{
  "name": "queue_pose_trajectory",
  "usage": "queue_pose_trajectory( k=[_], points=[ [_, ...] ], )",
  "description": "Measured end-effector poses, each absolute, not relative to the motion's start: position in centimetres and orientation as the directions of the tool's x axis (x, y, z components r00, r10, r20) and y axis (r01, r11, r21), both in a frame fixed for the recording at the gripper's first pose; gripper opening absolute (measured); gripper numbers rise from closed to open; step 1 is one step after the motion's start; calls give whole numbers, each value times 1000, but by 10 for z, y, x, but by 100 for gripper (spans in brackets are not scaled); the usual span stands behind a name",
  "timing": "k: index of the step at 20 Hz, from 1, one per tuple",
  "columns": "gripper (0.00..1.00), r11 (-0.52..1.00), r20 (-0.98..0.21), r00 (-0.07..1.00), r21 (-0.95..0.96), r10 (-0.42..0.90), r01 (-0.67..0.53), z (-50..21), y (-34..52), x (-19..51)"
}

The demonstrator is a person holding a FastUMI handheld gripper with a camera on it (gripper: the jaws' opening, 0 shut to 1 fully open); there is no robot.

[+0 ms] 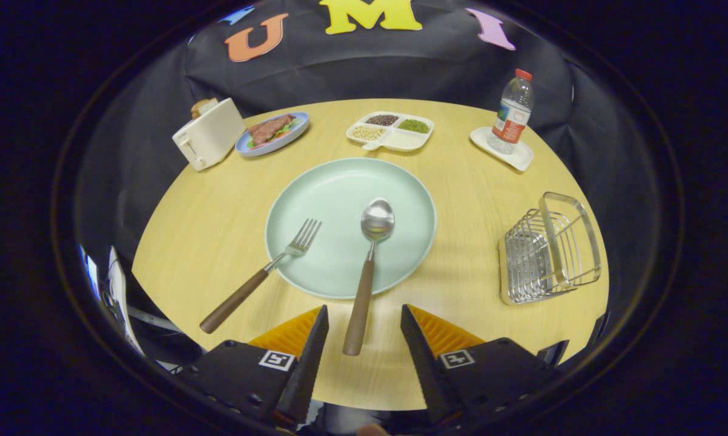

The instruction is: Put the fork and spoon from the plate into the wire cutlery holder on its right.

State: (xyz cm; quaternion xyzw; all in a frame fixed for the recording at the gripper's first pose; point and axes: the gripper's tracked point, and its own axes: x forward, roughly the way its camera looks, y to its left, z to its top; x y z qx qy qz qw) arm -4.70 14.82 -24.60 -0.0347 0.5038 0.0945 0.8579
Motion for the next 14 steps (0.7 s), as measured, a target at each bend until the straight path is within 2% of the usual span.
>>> queue_pose_trajectory(
  k=[4,6,8,9,11,12,14],
  points=[
    [30,981,-882,453,49,131,-189,-250,150,-45],
    [17,979,-882,450,52,137,-197,-249,149,-45],
    [17,979,-875,466,42,131,-197,-246,144,-40],
    [7,976,-879,455,53,145,-209,-248,148,-43],
    [7,975,-872,461,73,164,-208,-237,146,-42],
    [1,974,-868,466,79,172,-212,-239,146,-41],
    [1,973,-863,473,86,180,-214,-227,145,-40]
  ],
)
